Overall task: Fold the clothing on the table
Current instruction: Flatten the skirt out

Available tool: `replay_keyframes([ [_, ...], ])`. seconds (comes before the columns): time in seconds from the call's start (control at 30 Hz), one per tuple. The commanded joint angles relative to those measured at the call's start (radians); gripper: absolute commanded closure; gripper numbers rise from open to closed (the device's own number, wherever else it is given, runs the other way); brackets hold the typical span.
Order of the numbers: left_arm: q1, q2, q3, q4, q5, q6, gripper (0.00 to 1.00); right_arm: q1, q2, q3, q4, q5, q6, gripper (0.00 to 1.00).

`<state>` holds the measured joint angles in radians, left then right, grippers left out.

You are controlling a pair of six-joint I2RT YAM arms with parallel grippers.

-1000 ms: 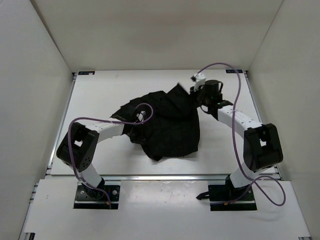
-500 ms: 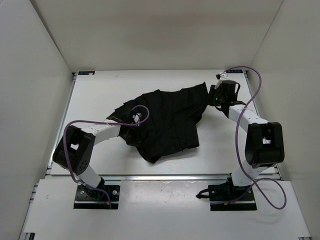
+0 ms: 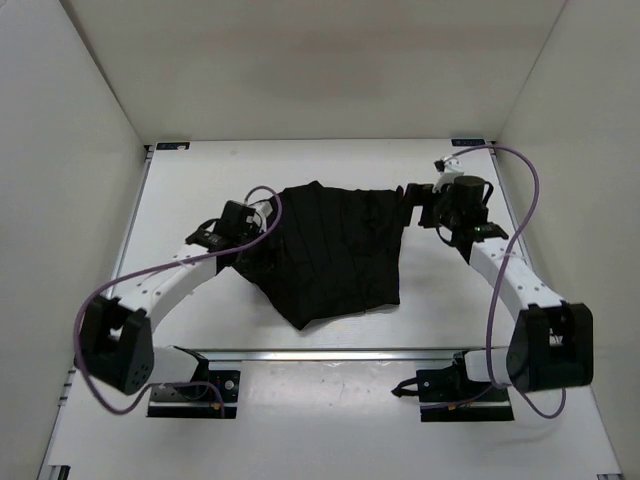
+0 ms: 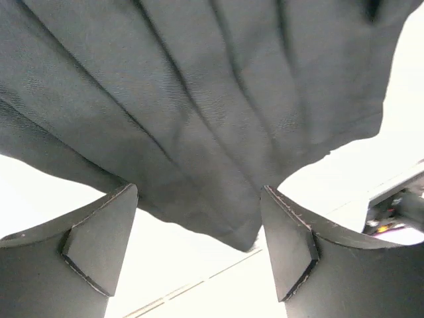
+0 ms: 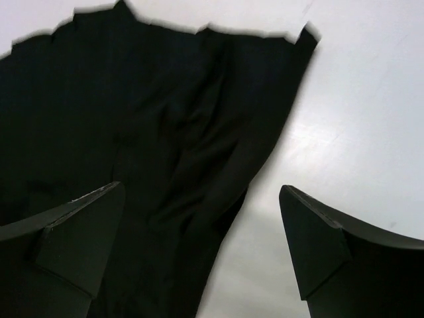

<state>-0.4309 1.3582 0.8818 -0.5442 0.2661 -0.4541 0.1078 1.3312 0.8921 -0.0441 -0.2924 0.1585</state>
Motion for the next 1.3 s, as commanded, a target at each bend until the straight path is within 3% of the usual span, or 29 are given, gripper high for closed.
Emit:
replay_keyframes([
  [0.0,-0.006,-0.103,-0.036,0.015,0.035,-0.061,0.14,0.038,-0.081,-0.109,-0.086,-0.047,0.025,0.01],
  [0.1,-0.06,-0.143,-0.15,0.074,0.065,-0.147,0.16,0.049,-0.153,-0.219,-0.109,-0.085,0.084,0.02],
  [0.17,-0.084,-0.152,-0.217,0.142,0.094,-0.214,0.2,0.056,-0.179,-0.289,-0.121,-0.109,0.12,0.09],
  [0.33,-0.106,-0.195,-0.329,0.216,0.09,-0.326,0.21,0.105,-0.169,-0.314,-0.195,-0.1,0.157,0.11],
  [0.4,-0.104,-0.228,-0.363,0.25,0.087,-0.36,0.21,0.118,-0.144,-0.309,-0.211,-0.123,0.147,0.17],
  [0.57,-0.111,-0.238,-0.38,0.282,0.064,-0.425,0.22,0.145,-0.023,-0.294,-0.252,-0.151,0.144,0.28],
  [0.8,-0.121,-0.235,-0.377,0.299,0.058,-0.454,0.22,0.181,-0.01,-0.306,-0.263,-0.131,0.147,0.35],
  [0.83,-0.124,-0.235,-0.374,0.302,0.056,-0.457,0.22,0.181,-0.009,-0.303,-0.264,-0.123,0.148,0.38],
  [0.93,-0.135,-0.222,-0.369,0.296,0.056,-0.462,0.23,0.19,-0.009,-0.314,-0.244,-0.125,0.16,0.74],
  [1.03,-0.144,-0.24,-0.388,0.299,0.053,-0.471,0.23,0.202,0.012,-0.3,-0.218,-0.155,0.185,0.96],
  [1.27,-0.173,-0.35,-0.455,0.242,0.012,-0.54,0.22,0.293,0.086,-0.191,-0.197,-0.148,0.228,1.0],
])
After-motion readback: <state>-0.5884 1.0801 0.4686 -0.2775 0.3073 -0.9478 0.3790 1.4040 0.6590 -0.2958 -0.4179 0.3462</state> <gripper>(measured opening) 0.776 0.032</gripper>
